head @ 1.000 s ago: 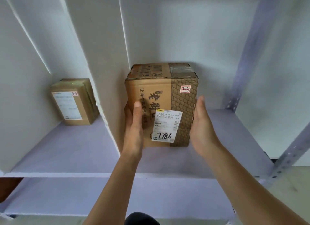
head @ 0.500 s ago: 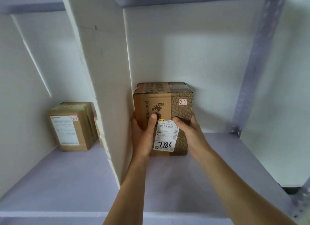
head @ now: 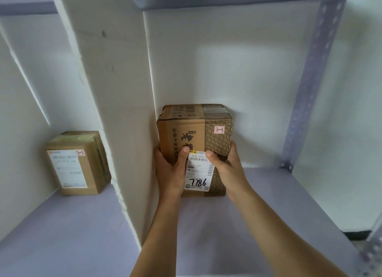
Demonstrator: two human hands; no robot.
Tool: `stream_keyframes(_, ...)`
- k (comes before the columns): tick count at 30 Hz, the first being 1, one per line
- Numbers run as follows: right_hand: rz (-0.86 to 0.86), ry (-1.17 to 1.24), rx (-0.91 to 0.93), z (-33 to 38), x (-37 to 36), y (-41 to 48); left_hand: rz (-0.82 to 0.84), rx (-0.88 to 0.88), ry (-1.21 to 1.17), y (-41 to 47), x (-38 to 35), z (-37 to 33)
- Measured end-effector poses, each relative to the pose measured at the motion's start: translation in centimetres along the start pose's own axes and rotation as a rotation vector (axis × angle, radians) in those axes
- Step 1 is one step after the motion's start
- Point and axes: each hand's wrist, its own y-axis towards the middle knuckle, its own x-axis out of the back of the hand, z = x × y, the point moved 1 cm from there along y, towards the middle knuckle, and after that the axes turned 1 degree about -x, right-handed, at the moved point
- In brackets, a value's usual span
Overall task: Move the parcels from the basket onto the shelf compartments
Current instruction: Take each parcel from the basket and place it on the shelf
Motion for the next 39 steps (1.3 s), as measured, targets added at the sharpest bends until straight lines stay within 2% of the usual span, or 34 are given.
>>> stream_keyframes(5, 0.011, -0.013, -0.042, 1.0, 0.3, -0.1, 0.036, 0.050, -0.027, -0.6, 0.4, -1.4)
stream_keyframes(11, 0.084, -0.025, -0.095, 6.2, 0.1, 0.3, 0.053, 0.128, -0.261, 0.2, 0.3, -7.5)
stream_keyframes(16, 0.015, 0.050, -0.247, 10.7, -1.1, 1.7, 0.059, 0.205, -0.266, 2.5, 0.0, -11.3)
stream_keyframes(24, -0.087, 0.084, -0.228, 10.4, -1.6, 2.2, 0.014, 0.256, -0.171, 3.0, -0.3, -10.5)
stream_keyframes(39, -0.094, 0.019, -0.233, 9.5, -1.4, 2.6, 0.032, 0.265, -0.145, 3.4, -0.5, -9.5)
